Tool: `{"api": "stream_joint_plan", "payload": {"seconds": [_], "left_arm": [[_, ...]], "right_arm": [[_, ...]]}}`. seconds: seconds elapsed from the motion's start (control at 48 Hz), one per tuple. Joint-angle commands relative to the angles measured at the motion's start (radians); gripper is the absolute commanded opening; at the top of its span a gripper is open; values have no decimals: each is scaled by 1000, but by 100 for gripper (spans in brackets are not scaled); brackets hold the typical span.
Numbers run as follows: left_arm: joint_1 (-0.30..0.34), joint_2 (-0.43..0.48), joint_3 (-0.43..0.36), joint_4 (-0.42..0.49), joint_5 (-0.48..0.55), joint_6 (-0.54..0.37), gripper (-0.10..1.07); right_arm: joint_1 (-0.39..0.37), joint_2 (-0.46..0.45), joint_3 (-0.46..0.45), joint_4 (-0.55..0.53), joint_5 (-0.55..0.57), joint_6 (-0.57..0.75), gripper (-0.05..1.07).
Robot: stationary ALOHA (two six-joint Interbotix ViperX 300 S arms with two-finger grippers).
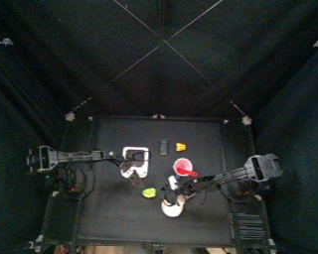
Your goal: Assemble starfruit
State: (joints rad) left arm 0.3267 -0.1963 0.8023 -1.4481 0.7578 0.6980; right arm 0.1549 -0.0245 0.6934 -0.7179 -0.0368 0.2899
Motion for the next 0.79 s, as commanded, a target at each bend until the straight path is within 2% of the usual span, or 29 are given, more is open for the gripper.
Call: {"api": "stream_joint_plan", "payload": {"seconds": [0.0, 0.292, 0.521, 0.625, 0.771], "left_arm": [[0, -28, 0, -26, -18, 11, 98], [-12, -25, 18, 6, -141, 12, 98], [-26, -12, 20, 35, -155, 12, 98], [-49, -14, 20, 41, -160, 14, 98], [-75, -17, 20, 49, -183, 12, 98]], "right_arm": [[-2, -38, -5, 8, -6, 2, 78], [-6, -44, 15, 89, -6, 3, 78], [-18, -66, 35, 140, -11, 3, 78], [-51, -107, 77, 176, -57, 3, 78], [-87, -183, 133, 227, -183, -6, 78]]}}
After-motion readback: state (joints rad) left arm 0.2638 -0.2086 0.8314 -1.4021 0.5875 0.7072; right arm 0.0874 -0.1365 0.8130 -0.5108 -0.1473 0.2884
